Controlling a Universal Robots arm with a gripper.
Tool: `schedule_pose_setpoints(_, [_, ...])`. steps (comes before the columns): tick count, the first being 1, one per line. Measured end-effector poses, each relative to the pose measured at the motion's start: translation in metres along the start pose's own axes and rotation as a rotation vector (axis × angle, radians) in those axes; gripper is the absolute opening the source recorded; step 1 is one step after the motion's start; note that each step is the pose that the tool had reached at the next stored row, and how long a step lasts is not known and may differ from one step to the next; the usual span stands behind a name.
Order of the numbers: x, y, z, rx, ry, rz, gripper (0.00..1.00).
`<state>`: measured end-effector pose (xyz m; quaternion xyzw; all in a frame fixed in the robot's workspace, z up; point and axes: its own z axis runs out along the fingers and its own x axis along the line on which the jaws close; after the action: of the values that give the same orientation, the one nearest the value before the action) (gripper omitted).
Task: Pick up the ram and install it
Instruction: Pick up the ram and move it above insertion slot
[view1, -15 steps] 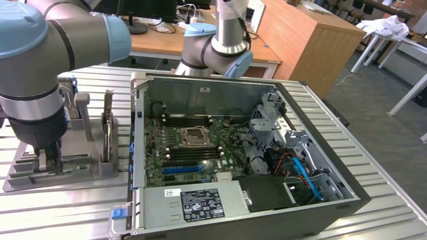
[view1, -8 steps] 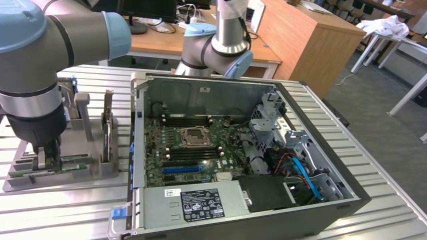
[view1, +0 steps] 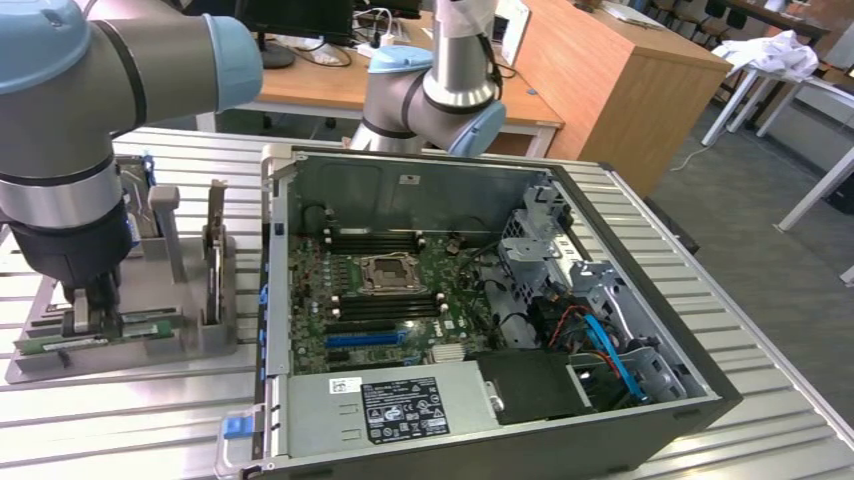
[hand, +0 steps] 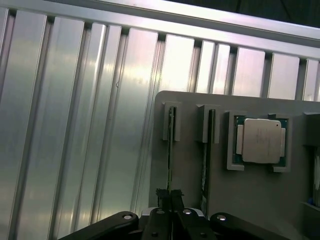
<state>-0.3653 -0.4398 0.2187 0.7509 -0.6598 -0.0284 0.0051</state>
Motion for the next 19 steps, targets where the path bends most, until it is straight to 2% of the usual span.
schedule_pose_setpoints(19, [0.0,0.0006,-0.0128,-0.0001,0.0001,0.0,0.12])
